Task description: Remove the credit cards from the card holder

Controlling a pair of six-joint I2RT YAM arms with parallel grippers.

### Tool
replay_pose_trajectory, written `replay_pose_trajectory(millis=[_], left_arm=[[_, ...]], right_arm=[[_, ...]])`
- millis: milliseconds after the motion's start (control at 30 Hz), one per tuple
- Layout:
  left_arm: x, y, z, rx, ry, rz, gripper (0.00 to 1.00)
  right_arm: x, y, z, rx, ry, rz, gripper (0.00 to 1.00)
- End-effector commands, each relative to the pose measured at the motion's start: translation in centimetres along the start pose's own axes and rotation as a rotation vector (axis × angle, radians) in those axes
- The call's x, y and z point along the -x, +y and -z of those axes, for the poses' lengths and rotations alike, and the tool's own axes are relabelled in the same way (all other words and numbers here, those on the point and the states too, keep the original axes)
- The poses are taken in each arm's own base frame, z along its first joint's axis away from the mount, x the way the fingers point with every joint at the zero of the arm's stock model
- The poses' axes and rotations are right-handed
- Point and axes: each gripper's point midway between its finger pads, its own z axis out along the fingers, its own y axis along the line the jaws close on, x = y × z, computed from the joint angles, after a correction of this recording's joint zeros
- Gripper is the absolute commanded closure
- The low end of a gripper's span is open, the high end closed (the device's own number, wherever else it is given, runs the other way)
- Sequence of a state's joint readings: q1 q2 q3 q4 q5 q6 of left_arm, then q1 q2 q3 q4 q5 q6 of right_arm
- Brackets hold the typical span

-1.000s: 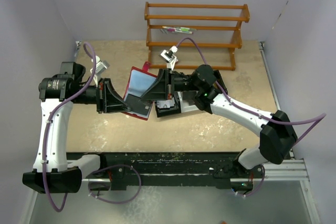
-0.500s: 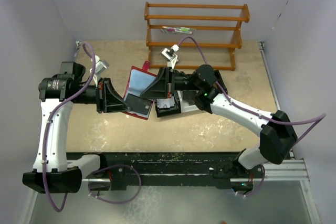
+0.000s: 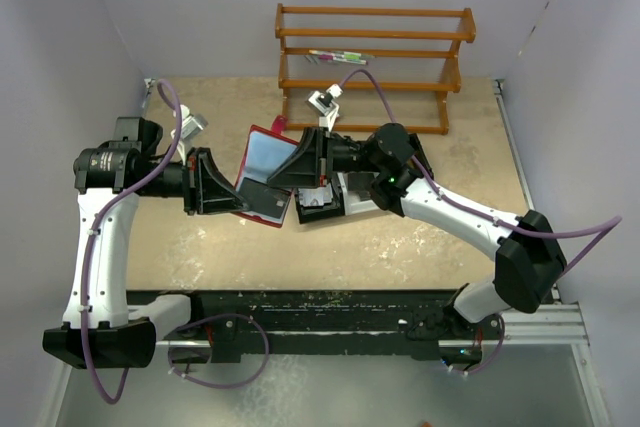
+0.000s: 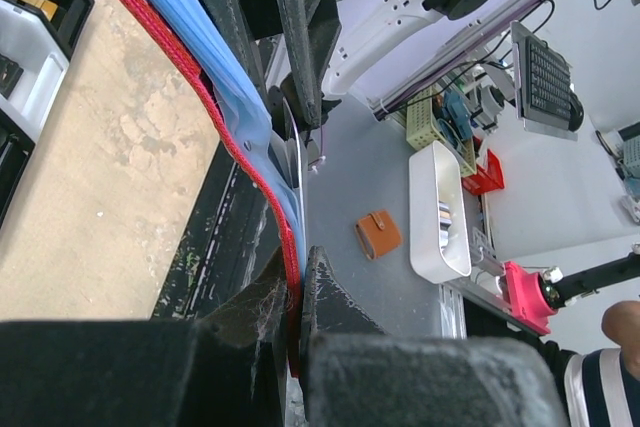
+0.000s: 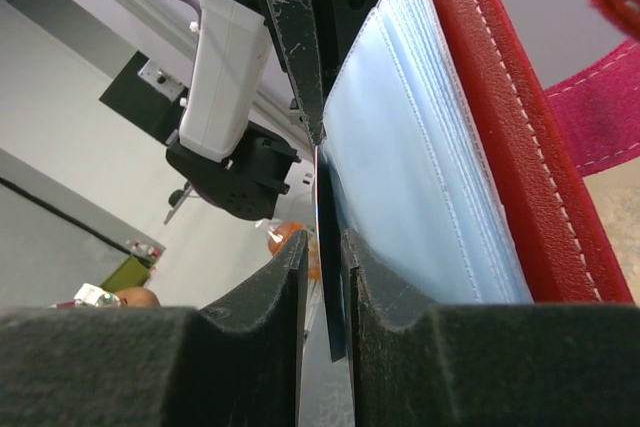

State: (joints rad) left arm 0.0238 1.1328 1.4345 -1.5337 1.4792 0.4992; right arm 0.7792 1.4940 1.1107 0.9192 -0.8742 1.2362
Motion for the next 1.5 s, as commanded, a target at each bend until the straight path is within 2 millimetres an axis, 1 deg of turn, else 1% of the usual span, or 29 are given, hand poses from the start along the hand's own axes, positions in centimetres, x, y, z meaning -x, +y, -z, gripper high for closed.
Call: replay_pose_trajectory(millis=[0,100,167,300,333,400,433,500,533,633,667,700,767,867,1000,1100,1167,1200,1233,1300,1367,1467], left_arm=[[1.1,-2.3,-0.1,-0.066,-0.036,-0.080,1.00],[1.1,-2.3,-0.1,-0.065,-0.036,-0.081,1.00],[1.1,-2.2,-0.1,-0.061,-0.035,-0.080,1.00],[1.1,-2.2,-0.1,-0.061,-0.034,-0.081,1.00],[1.1,-2.2,-0.1,-0.062,-0.035,-0.081,1.00],[1.1,-2.3,-0.1,-0.064,-0.035,-0.081,1.00],[1.1,-2.3,-0.1,-0.064,-0.036,-0.084,1.00],[1.1,-2.3,-0.1,-0.062,-0.035,-0.086,1.00],[1.0,-2.4,-0.1,-0.061,-0.035,-0.090,1.00],[1.0,-2.5,-0.1,-0.058,-0.033,-0.099,1.00],[0.9,-2.5,-0.1,-0.056,-0.032,-0.097,1.00],[0.9,-2.5,-0.1,-0.056,-0.032,-0.099,1.00],[0.9,-2.4,-0.1,-0.054,-0.031,-0.101,1.00],[1.0,-2.4,-0.1,-0.054,-0.031,-0.098,1.00],[1.0,-2.3,-0.1,-0.054,-0.031,-0.096,1.00],[1.0,-2.3,-0.1,-0.053,-0.031,-0.093,0.93],[0.9,-2.3,-0.1,-0.053,-0.030,-0.091,0.93],[0.9,-2.3,-0.1,-0.053,-0.030,-0.089,0.92],[0.8,-1.8,0.0,-0.030,-0.019,-0.083,0.91],[0.8,-1.2,0.0,-0.004,-0.010,-0.075,0.91],[0.9,-0.7,0.0,0.020,-0.004,-0.069,0.93],[0.9,-0.7,0.0,0.017,-0.011,-0.068,0.93]], right_arm=[[0.4,1.9,-0.1,0.034,-0.001,0.080,0.76],[-0.1,1.6,-0.1,0.031,0.021,0.076,0.76],[-0.2,1.6,-0.1,0.028,0.027,0.074,0.77],[-0.4,1.9,0.1,0.039,0.039,0.074,0.96],[-0.2,2.3,0.1,0.047,0.029,0.082,0.98],[0.0,2.3,0.0,0.043,0.027,0.073,0.98],[0.1,2.4,-0.1,0.046,0.026,0.069,0.95],[0.2,2.3,-0.3,0.054,0.030,0.053,0.86],[0.2,2.3,-0.3,0.058,0.034,0.045,0.84],[0.3,2.5,-0.4,0.082,0.033,0.040,0.84],[0.3,2.7,-0.4,0.088,0.030,0.039,0.86],[0.4,2.8,-0.4,0.090,0.026,0.040,0.91],[0.6,3.1,-0.4,0.094,0.019,0.053,0.96],[0.6,3.4,-0.3,0.087,0.017,0.065,1.00],[0.9,3.5,-0.2,0.085,0.009,0.068,1.00],[1.8,3.8,-0.1,0.079,-0.021,0.103,1.00],[2.5,3.5,-0.1,0.025,-0.042,0.140,1.00],[3.0,3.1,-0.1,-0.019,-0.057,0.193,1.00],[3.4,2.7,-0.1,-0.061,-0.065,0.217,1.00],[3.9,2.9,0.2,-0.101,-0.077,0.266,1.00],[4.0,3.1,0.4,-0.105,-0.083,0.281,1.00],[4.0,3.3,0.7,-0.098,-0.085,0.282,1.00]])
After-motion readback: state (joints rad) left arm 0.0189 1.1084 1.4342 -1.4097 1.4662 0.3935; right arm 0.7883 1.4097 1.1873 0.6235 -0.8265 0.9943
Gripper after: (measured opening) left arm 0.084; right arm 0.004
